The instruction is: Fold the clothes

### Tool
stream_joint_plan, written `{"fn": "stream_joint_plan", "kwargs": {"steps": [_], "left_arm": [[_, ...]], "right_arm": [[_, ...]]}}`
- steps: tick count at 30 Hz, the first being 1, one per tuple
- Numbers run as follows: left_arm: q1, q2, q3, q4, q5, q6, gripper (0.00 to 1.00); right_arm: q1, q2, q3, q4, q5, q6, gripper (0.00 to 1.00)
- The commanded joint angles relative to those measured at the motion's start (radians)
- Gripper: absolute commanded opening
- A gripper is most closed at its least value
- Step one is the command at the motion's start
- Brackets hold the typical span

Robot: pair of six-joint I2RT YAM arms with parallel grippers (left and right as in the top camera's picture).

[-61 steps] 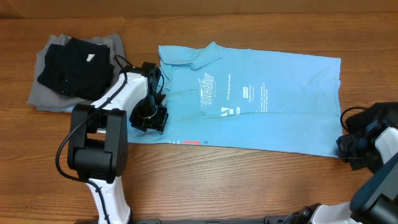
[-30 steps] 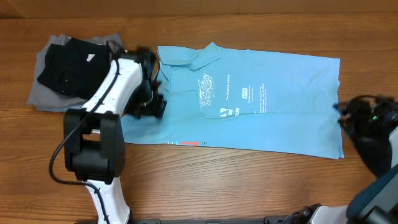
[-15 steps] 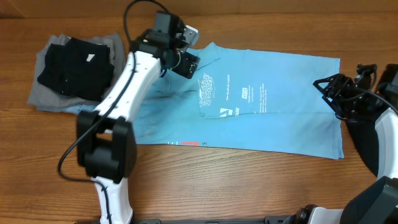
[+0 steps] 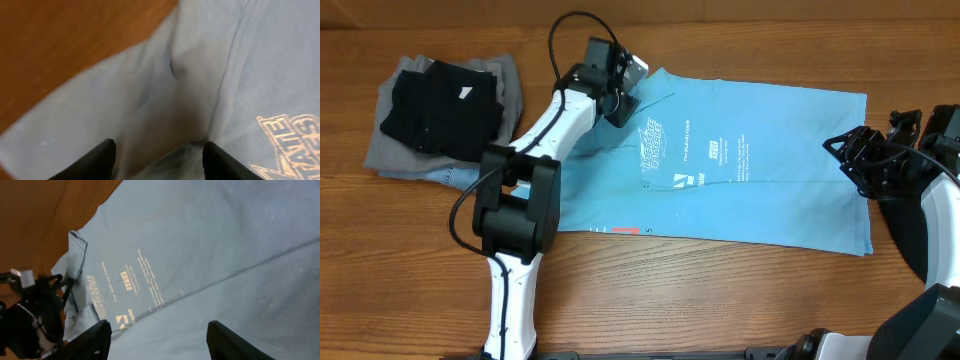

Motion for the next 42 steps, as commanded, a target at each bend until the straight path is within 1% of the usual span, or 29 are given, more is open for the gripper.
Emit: {"fn": "stream_joint_plan", "kwargs": {"steps": [1, 3, 4, 5, 7, 9, 10, 12, 13, 14, 15, 17, 23, 25, 27, 31, 34, 36, 38, 39, 40, 41, 42], "left_arm": [[-0.005, 0.029, 0.008, -0.016, -0.010, 0.017, 0.56], [-0.005, 0.029, 0.008, -0.013, -0.010, 0.017, 0.56], [-0.005, 0.029, 0.008, -0.008, -0.015, 0.018, 0.51], [-0.004, 0.029, 0.008, -0.005, -0.019, 0.017, 0.45], [-0.002, 0.026, 0.009, 0.008, -0.043, -0.010, 0.22], [-0.001, 0.016, 0.019, 0.006, -0.068, -0.042, 0.09], [-0.001, 0.008, 0.028, 0.000, -0.085, -0.055, 0.05], [-0.001, -0.022, 0.044, -0.024, -0.091, -0.058, 0.04], [-0.001, -0.038, 0.049, -0.032, -0.092, -0.061, 0.04], [-0.001, -0.069, 0.055, -0.045, -0.092, -0.066, 0.04], [-0.001, -0.098, 0.055, -0.053, -0.091, -0.066, 0.04], [-0.001, -0.122, 0.055, -0.069, -0.091, -0.066, 0.04], [-0.003, -0.165, 0.055, -0.158, -0.087, -0.067, 0.04], [-0.003, -0.168, 0.055, -0.201, -0.088, -0.077, 0.04], [-0.003, -0.169, 0.055, -0.240, -0.087, -0.089, 0.04], [-0.003, -0.178, 0.056, -0.312, -0.089, -0.104, 0.04], [-0.001, -0.187, 0.056, -0.324, -0.099, -0.111, 0.04], [-0.001, -0.189, 0.056, -0.318, -0.099, -0.111, 0.07], [-0.001, -0.189, 0.056, -0.304, -0.100, -0.110, 0.25], [-0.001, -0.189, 0.056, -0.293, -0.110, -0.111, 0.40], [-0.001, -0.189, 0.056, -0.285, -0.119, -0.111, 0.51], [-0.001, -0.189, 0.060, -0.277, -0.139, -0.111, 0.58], [-0.001, -0.190, 0.072, -0.283, -0.150, -0.111, 0.59]], "right_arm": [[0.002, -0.007, 0.013, 0.005, 0.011, -0.003, 0.65], [0.002, -0.007, 0.013, 0.008, 0.011, -0.003, 0.65], [0.002, -0.007, 0.013, 0.010, 0.011, -0.003, 0.65], [0.002, -0.007, 0.013, 0.011, 0.012, -0.003, 0.65], [0.002, -0.007, 0.013, 0.024, 0.033, -0.003, 0.65], [0.002, -0.007, 0.013, 0.058, 0.090, -0.003, 0.64], [0.002, -0.007, 0.013, 0.083, 0.118, 0.006, 0.64], [0.002, -0.006, 0.013, 0.143, 0.212, 0.124, 0.64], [0.002, -0.006, 0.013, 0.159, 0.236, 0.159, 0.64], [0.002, -0.005, 0.013, 0.211, 0.250, 0.185, 0.64], [0.002, 0.002, 0.013, 0.267, 0.255, 0.183, 0.67], [0.002, 0.017, 0.013, 0.321, 0.262, 0.177, 0.69], [0.002, 0.140, 0.013, 0.503, 0.273, 0.177, 0.69], [0.002, 0.224, 0.014, 0.617, 0.288, 0.176, 0.68], [0.000, 0.291, 0.026, 0.665, 0.326, 0.169, 0.68], [-0.001, 0.415, 0.080, 0.676, 0.363, 0.121, 0.68], [-0.002, 0.453, 0.104, 0.647, 0.358, 0.121, 0.69], [-0.002, 0.455, 0.104, 0.632, 0.351, 0.121, 0.71], [-0.002, 0.451, 0.113, 0.597, 0.328, 0.121, 0.74], [-0.007, 0.446, 0.126, 0.562, 0.302, 0.121, 0.73], [-0.011, 0.439, 0.138, 0.534, 0.285, 0.121, 0.74], [-0.018, 0.424, 0.158, 0.484, 0.256, 0.121, 0.73], [-0.023, 0.410, 0.173, 0.447, 0.231, 0.121, 0.73]]}}
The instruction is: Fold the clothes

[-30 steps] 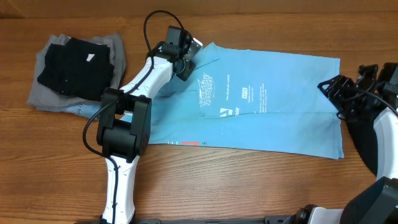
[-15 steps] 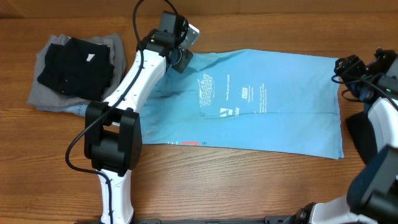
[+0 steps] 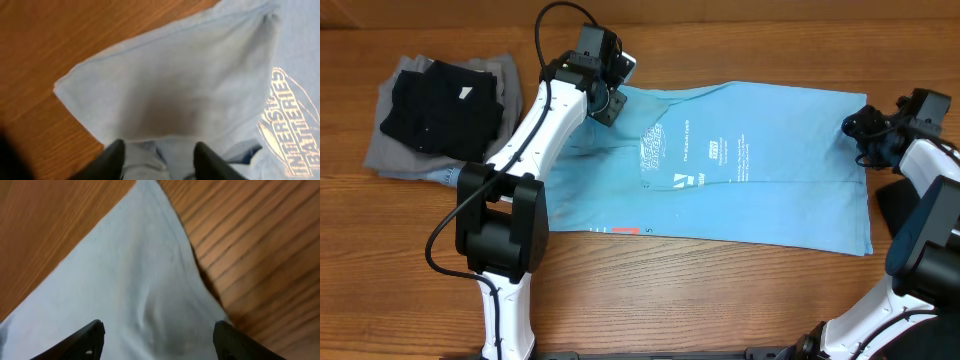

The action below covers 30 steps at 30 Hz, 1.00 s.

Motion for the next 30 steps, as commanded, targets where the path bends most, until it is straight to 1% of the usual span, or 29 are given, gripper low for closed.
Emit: {"fn": "stream_joint_plan", "kwargs": {"steps": [1, 3, 6, 7, 8, 10, 11, 13, 14, 15, 16, 17, 18, 19, 20, 21, 22, 25, 27, 30], "left_arm": [[-0.001, -0.047, 0.053, -0.015, -0.055, -0.013, 0.59], [-0.001, -0.060, 0.098, -0.079, -0.061, -0.029, 0.58], [-0.001, -0.092, 0.165, -0.241, -0.060, -0.076, 0.58], [-0.001, -0.110, 0.193, -0.344, -0.061, -0.099, 0.57], [-0.001, -0.122, 0.208, -0.418, -0.061, -0.116, 0.57], [-0.001, -0.143, 0.212, -0.522, -0.060, -0.122, 0.53], [0.000, -0.152, 0.212, -0.587, -0.061, -0.134, 0.50], [0.008, -0.157, 0.212, -0.687, -0.060, -0.190, 0.52], [0.017, -0.156, 0.210, -0.728, -0.056, -0.226, 0.52], [0.021, -0.155, 0.206, -0.747, -0.052, -0.249, 0.51], [0.035, -0.154, 0.189, -0.780, -0.028, -0.276, 0.50], [0.048, -0.154, 0.163, -0.797, -0.005, -0.278, 0.48], [0.062, -0.155, 0.128, -0.801, 0.017, -0.289, 0.45], [0.073, -0.155, 0.095, -0.797, 0.042, -0.293, 0.42], [0.087, -0.155, 0.045, -0.781, 0.073, -0.293, 0.36], [0.095, -0.155, 0.019, -0.772, 0.088, -0.293, 0.34], [0.113, -0.155, -0.042, -0.744, 0.124, -0.293, 0.27], [0.164, -0.155, -0.250, -0.616, 0.234, -0.294, 0.14], [0.177, -0.155, -0.353, -0.528, 0.258, -0.296, 0.11], [0.190, -0.154, -0.520, -0.313, 0.248, -0.335, 0.09]], "right_arm": [[-0.028, -0.072, 0.086, -0.113, -0.114, -0.008, 0.73], [-0.039, -0.120, 0.108, -0.189, -0.155, -0.008, 0.71], [-0.049, -0.220, 0.130, -0.330, -0.190, -0.004, 0.70], [-0.053, -0.285, 0.132, -0.420, -0.193, -0.004, 0.71], [-0.054, -0.319, 0.132, -0.470, -0.193, -0.004, 0.71], [-0.054, -0.377, 0.132, -0.564, -0.192, -0.005, 0.73], [-0.054, -0.413, 0.132, -0.657, -0.187, -0.005, 0.74], [-0.053, -0.432, 0.132, -0.764, -0.141, -0.004, 0.76], [-0.052, -0.432, 0.129, -0.829, -0.078, -0.003, 0.76], [-0.052, -0.431, 0.126, -0.842, -0.064, -0.003, 0.75], [-0.052, -0.430, 0.105, -0.875, -0.010, 0.000, 0.75], [-0.054, -0.430, 0.081, -0.887, 0.003, 0.001, 0.61], [-0.059, -0.430, 0.057, -0.893, 0.003, 0.001, 0.52], [-0.060, -0.430, 0.037, -0.892, 0.003, 0.001, 0.38], [-0.061, -0.430, -0.001, -0.878, 0.003, 0.004, 0.17], [-0.061, -0.429, -0.024, -0.865, 0.004, 0.009, 0.12], [-0.061, -0.428, -0.072, -0.832, 0.010, 0.029, 0.10], [-0.061, -0.428, -0.235, -0.694, 0.014, 0.092, 0.08], [-0.061, -0.428, -0.331, -0.570, 0.014, 0.106, 0.07], [-0.061, -0.426, -0.466, -0.356, 0.011, 0.155, 0.05]]}}
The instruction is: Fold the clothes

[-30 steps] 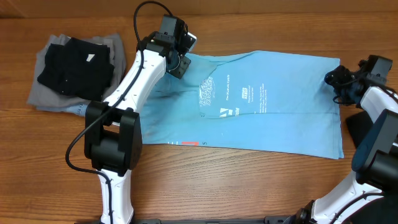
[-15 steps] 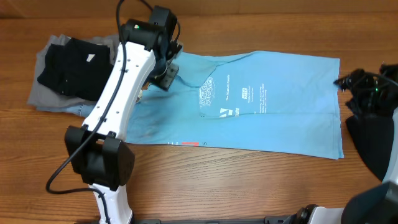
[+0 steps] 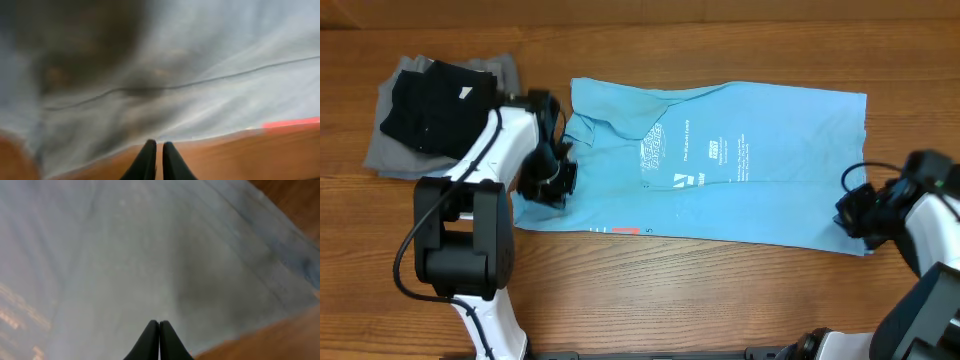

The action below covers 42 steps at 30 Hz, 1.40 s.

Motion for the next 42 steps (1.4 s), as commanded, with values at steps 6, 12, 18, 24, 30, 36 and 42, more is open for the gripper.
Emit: {"fn": "stream_joint_plan", "kwargs": {"steps": [6, 12, 18, 24, 30, 36, 42], "left_arm": [[0.012, -0.008, -0.284, 0.351, 0.010, -0.116, 0.06], [0.015, -0.012, -0.306, 0.260, -0.010, -0.139, 0.04], [0.087, -0.036, -0.306, 0.108, -0.030, -0.148, 0.04], [0.169, -0.128, -0.306, 0.003, -0.092, -0.124, 0.04], [0.176, -0.312, -0.301, -0.049, -0.140, -0.123, 0.10], [0.083, -0.497, -0.252, 0.077, 0.090, 0.016, 0.28], [-0.201, -0.472, -0.222, 0.404, 0.058, 0.089, 0.51]], "right_arm": [[-0.004, -0.002, -0.258, 0.360, 0.014, 0.117, 0.05], [-0.040, -0.004, -0.323, 0.230, 0.228, 0.254, 0.04], [-0.145, -0.046, -0.239, -0.002, 0.319, 0.261, 0.04], [-0.158, -0.111, -0.155, -0.081, 0.325, 0.185, 0.05], [-0.158, -0.152, -0.109, -0.080, 0.194, 0.084, 0.25], [-0.158, -0.161, 0.031, -0.066, -0.151, -0.069, 0.44], [-0.158, -0.161, 0.161, -0.024, -0.333, -0.106, 0.54]]}}
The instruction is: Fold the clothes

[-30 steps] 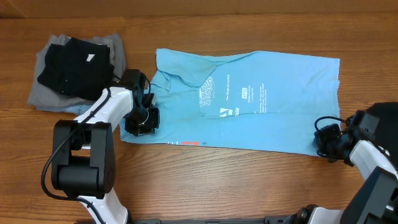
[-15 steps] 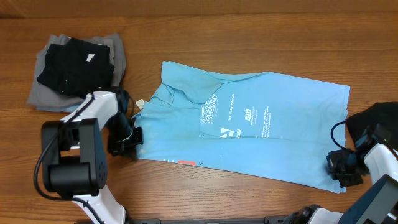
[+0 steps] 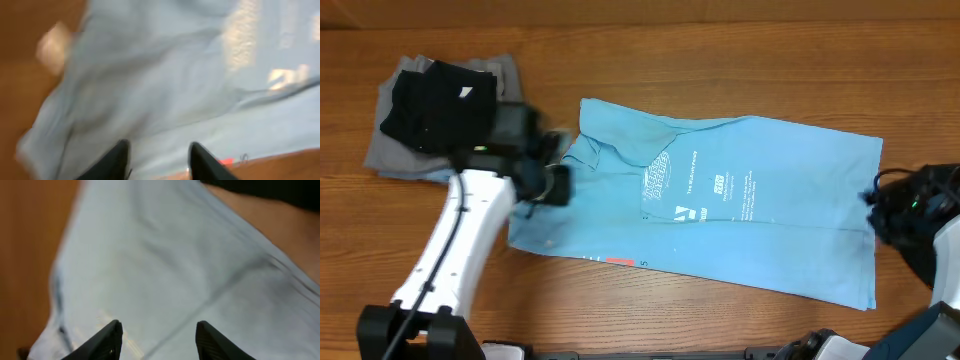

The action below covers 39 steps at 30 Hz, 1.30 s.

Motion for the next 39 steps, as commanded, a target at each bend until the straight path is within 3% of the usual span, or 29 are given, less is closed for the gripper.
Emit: {"fn": "stream_joint_plan", "kwargs": {"steps": [1, 5, 11, 16, 19, 22, 24, 28, 39], "left_arm": [[-0.149, 0.035, 0.022, 0.145, -0.030, 0.073, 0.54], [-0.214, 0.199, 0.036, 0.332, -0.162, 0.148, 0.68], [-0.210, 0.404, 0.118, 0.490, -0.253, 0.288, 0.73], [-0.210, 0.464, 0.123, 0.585, -0.294, 0.297, 0.75], [-0.208, 0.496, 0.123, 0.598, -0.296, 0.300, 0.68], [-0.208, 0.503, 0.124, 0.595, -0.293, 0.300, 0.46], [-0.208, 0.502, 0.136, 0.584, -0.292, 0.297, 0.38], [-0.207, 0.502, 0.200, 0.518, -0.301, 0.296, 0.06], [-0.204, 0.502, 0.547, 0.158, -0.375, 0.258, 0.04]], "right_arm": [[-0.002, -0.025, 0.077, 0.016, -0.158, -0.050, 0.54], [-0.002, -0.019, 0.085, 0.011, -0.169, -0.049, 0.56], [-0.001, -0.016, 0.085, 0.080, -0.169, 0.040, 0.57], [0.001, -0.016, 0.085, 0.147, -0.169, 0.093, 0.61], [0.009, -0.015, 0.084, 0.193, -0.168, 0.120, 0.61], [0.024, -0.015, 0.084, 0.243, -0.140, 0.120, 0.61], [0.030, -0.015, 0.084, 0.264, -0.095, 0.120, 0.62], [0.039, 0.010, 0.084, 0.311, -0.010, 0.120, 0.62], [0.042, 0.274, 0.086, 0.562, 0.013, 0.074, 0.58]]}}
